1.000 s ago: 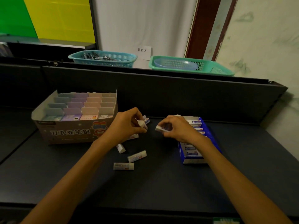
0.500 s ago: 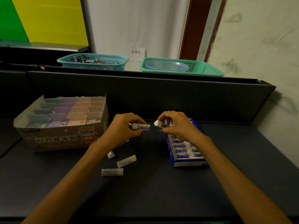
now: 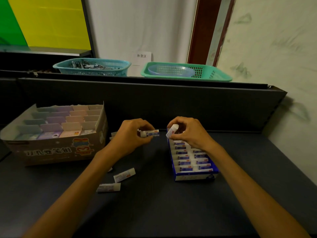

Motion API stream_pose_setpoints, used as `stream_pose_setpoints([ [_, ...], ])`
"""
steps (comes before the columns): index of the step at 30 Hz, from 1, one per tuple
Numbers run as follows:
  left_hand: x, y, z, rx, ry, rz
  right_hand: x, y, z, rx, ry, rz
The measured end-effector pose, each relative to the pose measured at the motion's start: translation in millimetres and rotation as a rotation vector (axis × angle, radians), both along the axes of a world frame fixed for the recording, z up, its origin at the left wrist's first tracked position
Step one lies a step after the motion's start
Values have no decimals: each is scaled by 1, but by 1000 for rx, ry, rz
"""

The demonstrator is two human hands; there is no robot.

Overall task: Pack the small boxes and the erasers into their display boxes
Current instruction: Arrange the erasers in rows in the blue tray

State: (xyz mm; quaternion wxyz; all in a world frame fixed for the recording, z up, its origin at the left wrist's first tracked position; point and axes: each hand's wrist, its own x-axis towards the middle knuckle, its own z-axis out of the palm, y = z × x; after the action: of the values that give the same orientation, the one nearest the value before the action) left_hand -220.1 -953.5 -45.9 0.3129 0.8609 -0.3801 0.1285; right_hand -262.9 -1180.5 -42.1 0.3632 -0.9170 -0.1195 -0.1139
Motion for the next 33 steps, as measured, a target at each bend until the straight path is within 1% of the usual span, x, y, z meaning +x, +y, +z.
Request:
stream_pose_setpoints([
  [8, 0, -15, 1, 15, 6, 8, -1, -19, -1, 7, -20, -7],
  [11, 0, -23, 0, 37, 6, 11, -4, -28, -1, 26, -25, -47],
  [16, 1, -38, 0, 61, -9, 12, -9, -43, -3, -120, -41, -47],
  [20, 2, -52, 0, 75, -28, 12, -9, -58, -3, -184, -50, -44],
  [22, 3, -59, 0, 91, -23, 21, -9, -66, -2, -184, -37, -44],
  [27, 4, -80, -2, 172, -27, 100, -7, -80, -2, -173, 5, -42],
  [33, 4, -100, -7, 284, 27, 172, 2, -86, -4, -179, 31, -20],
])
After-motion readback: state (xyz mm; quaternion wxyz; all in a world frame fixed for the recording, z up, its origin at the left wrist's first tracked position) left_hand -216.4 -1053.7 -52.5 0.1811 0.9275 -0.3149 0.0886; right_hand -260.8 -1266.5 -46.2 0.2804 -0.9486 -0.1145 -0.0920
